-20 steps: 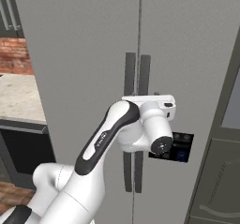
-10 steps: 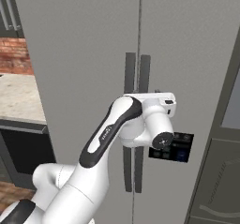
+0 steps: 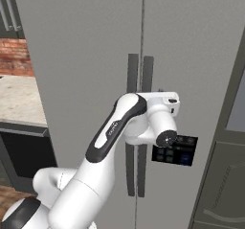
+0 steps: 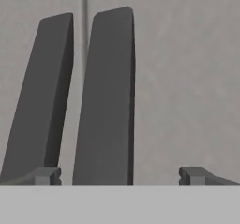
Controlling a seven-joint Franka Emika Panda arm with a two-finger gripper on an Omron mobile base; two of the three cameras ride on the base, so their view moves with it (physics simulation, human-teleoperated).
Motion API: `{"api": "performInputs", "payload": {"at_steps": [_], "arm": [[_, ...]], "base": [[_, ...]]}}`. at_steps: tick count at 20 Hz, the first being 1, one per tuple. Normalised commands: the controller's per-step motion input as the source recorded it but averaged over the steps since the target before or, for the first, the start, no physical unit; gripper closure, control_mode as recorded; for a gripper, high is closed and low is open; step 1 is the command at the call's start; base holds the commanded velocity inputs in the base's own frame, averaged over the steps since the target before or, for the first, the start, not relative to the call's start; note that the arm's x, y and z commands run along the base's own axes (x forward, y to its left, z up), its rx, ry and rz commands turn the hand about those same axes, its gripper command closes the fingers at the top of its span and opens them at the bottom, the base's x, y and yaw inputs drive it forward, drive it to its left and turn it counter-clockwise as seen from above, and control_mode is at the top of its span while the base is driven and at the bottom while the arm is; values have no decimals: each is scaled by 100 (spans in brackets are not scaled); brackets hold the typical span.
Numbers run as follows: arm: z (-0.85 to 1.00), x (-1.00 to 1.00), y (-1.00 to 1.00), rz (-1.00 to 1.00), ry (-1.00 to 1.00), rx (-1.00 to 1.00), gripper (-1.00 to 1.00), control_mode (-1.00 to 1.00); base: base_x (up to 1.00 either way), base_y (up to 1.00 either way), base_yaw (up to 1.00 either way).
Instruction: Open the freezer door, pick up the ice cube tray from the freezer, and place it on the dining counter.
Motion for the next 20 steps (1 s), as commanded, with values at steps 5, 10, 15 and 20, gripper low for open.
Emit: {"api": "performInputs", "payload": {"at_steps": [5,10,15,20], "arm": [[0,22,0,0,0,0,-100,-100],[0,23,0,0,0,0,-100,-100],[0,5,0,0,0,0,-100,-100],[0,0,0,0,0,0,-100,-100]], "base": [[0,0,0],[0,0,0],[0,0,0],[0,0,0]]}}
